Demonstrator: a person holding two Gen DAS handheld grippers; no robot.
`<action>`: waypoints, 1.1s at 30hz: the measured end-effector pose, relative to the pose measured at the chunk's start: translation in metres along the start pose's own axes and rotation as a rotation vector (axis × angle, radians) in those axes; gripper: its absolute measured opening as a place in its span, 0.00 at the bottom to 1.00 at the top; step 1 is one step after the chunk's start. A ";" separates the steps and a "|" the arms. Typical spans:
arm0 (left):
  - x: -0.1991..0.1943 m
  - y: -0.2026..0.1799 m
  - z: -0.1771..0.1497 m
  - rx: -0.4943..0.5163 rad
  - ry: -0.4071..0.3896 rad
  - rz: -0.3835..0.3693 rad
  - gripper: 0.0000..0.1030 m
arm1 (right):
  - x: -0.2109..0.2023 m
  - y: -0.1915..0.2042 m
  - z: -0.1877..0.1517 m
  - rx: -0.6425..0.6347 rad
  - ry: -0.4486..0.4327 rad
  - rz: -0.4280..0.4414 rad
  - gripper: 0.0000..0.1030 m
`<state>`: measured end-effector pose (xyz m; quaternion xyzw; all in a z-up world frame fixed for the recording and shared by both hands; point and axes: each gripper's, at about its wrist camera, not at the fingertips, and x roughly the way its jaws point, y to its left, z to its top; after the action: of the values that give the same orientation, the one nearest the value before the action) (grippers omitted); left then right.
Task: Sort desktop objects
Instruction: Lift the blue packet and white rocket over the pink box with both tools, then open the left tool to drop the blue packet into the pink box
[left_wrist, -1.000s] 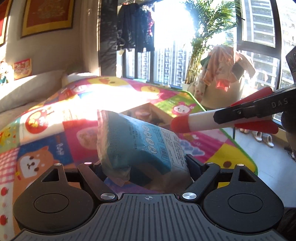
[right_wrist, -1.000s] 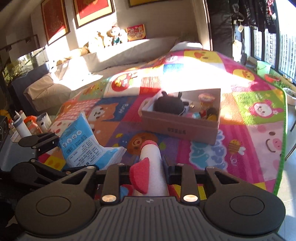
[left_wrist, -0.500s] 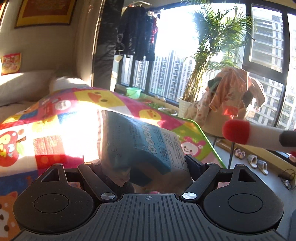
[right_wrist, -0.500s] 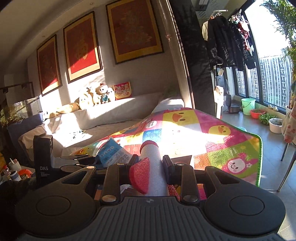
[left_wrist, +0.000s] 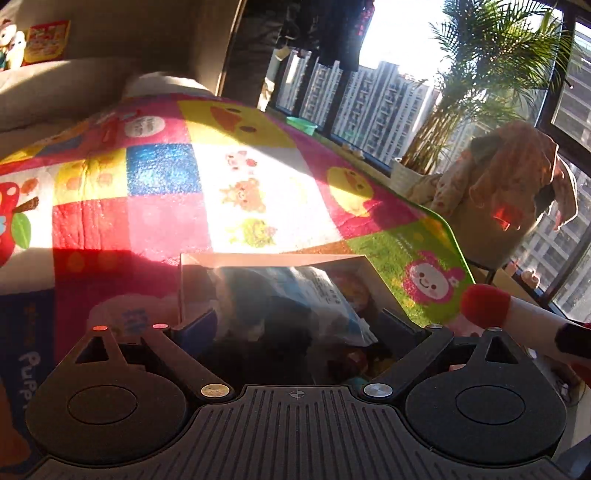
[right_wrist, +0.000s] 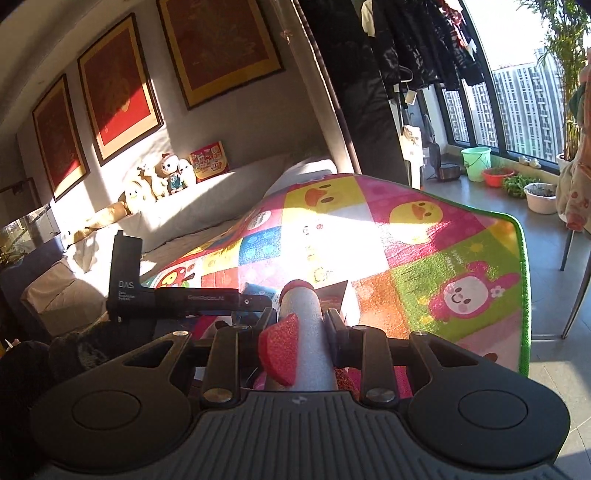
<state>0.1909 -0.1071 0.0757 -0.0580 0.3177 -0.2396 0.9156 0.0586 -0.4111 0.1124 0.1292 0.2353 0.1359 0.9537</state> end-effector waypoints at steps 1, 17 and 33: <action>-0.013 -0.002 -0.007 0.017 -0.030 0.013 0.97 | 0.006 -0.001 0.000 0.004 0.007 0.001 0.27; -0.060 0.020 -0.085 -0.018 -0.094 0.041 0.99 | 0.126 0.019 0.008 0.056 0.072 -0.144 0.40; -0.078 0.027 -0.087 -0.038 -0.165 -0.004 1.00 | 0.176 0.063 -0.013 -0.177 0.178 -0.261 0.28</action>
<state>0.0953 -0.0418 0.0432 -0.0958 0.2454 -0.2299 0.9369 0.1897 -0.2938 0.0486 0.0008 0.3208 0.0422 0.9462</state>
